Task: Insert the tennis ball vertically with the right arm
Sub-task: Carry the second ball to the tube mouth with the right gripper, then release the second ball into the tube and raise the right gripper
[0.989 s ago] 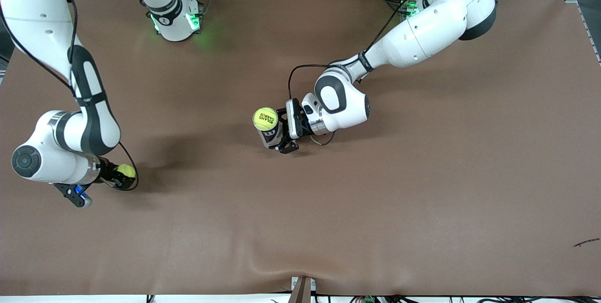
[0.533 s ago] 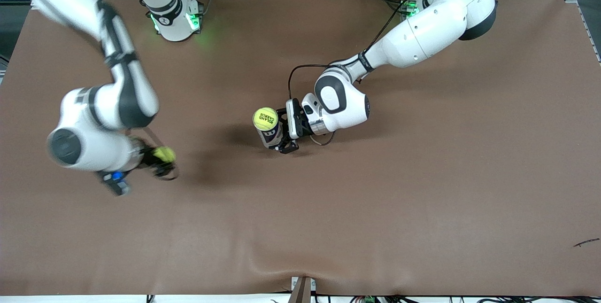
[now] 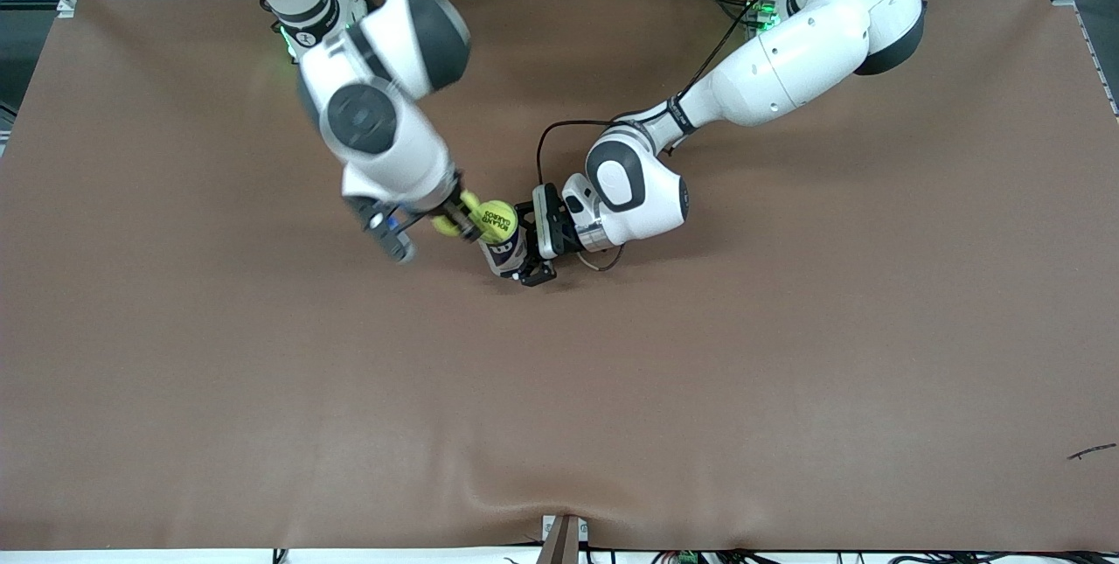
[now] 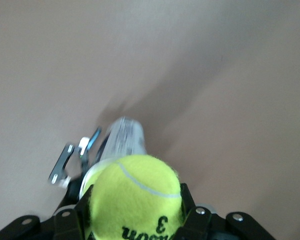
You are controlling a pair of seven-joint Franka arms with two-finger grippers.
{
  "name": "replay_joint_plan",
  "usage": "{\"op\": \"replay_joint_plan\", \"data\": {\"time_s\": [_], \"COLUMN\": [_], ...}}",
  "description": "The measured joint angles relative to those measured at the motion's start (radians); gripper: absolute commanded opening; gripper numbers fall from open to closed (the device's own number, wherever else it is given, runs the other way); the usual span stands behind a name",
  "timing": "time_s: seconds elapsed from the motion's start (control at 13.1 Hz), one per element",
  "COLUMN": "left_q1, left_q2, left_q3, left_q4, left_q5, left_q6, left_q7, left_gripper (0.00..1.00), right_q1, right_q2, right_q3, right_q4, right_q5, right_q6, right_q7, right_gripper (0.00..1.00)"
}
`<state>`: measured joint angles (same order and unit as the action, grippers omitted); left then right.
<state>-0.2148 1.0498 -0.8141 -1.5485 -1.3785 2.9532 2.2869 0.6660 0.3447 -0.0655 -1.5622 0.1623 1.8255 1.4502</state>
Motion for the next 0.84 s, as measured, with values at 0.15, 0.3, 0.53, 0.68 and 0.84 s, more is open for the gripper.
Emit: {"op": "replay_joint_plan", "data": {"time_s": [0.15,0.3,0.53,0.68,0.84], "left_q1": [0.000,0.000,0.000,0.000,0.000], "left_q2": [0.000,0.000,0.000,0.000,0.000], "left_q3": [0.000,0.000,0.000,0.000,0.000], "left_q4": [0.000,0.000,0.000,0.000,0.000], "left_q5": [0.000,0.000,0.000,0.000,0.000], "left_q6": [0.000,0.000,0.000,0.000,0.000], "left_q7": [0.000,0.000,0.000,0.000,0.000], "left_gripper": [0.98,0.98,0.98,0.98,0.98], "right_q1": [0.040,0.048,0.042,0.037,0.038], "right_q2": [-0.006,-0.006,0.005,0.025,0.050], "right_q3": [0.000,-0.002,-0.019,-0.022,-0.022], "right_q4": [0.019,0.026,0.025,0.025,0.024], "right_q5": [0.002,0.004,0.007,0.008,0.008], "right_q6": [-0.002,-0.002,0.007,0.037,0.077], "right_q7": [0.063,0.081,0.081,0.081,0.081], "right_gripper": [0.54,0.54,0.54,0.54,0.54]}}
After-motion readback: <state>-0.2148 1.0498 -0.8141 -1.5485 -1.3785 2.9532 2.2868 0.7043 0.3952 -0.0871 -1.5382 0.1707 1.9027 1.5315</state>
